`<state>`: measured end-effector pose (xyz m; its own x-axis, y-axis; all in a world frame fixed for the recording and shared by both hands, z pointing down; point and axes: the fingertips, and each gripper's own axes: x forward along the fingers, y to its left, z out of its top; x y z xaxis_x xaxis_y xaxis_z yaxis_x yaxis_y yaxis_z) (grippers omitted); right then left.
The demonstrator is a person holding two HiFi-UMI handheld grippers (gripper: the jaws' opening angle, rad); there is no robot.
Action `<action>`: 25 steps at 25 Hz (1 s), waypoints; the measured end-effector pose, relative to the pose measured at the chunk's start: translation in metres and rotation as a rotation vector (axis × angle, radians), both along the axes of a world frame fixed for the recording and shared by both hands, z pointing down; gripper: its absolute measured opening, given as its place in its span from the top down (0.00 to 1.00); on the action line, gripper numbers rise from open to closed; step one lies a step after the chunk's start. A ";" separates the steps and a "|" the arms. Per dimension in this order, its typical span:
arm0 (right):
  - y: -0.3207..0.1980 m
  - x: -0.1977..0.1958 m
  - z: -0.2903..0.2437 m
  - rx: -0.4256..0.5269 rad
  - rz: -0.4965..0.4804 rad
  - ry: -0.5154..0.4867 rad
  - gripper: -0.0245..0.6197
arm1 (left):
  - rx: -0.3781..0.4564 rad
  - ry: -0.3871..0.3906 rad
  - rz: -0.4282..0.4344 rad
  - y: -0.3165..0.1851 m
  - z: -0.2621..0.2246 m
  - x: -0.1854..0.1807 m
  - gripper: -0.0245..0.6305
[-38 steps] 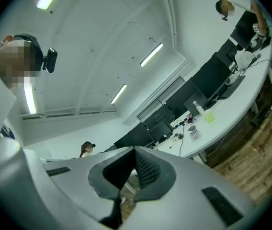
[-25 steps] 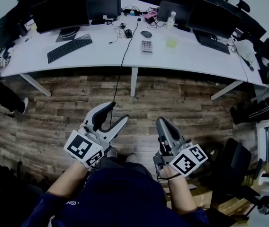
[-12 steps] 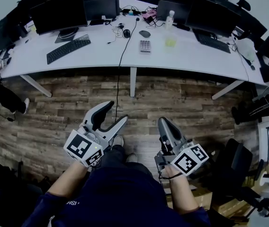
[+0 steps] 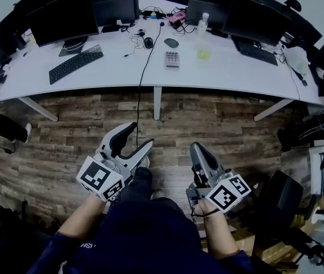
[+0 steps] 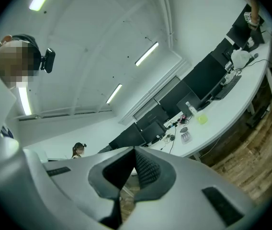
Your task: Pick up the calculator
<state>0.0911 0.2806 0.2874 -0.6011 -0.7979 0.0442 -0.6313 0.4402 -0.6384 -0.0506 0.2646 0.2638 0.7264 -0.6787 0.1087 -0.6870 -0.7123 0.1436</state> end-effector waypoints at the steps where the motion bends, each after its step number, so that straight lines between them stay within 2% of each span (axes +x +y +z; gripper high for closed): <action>1: -0.007 -0.001 0.001 -0.004 0.002 0.001 0.96 | -0.002 0.000 0.003 -0.008 0.001 0.000 0.55; 25: -0.169 -0.043 0.035 -0.079 0.031 0.048 0.96 | -0.065 0.023 0.042 -0.172 0.030 -0.037 0.54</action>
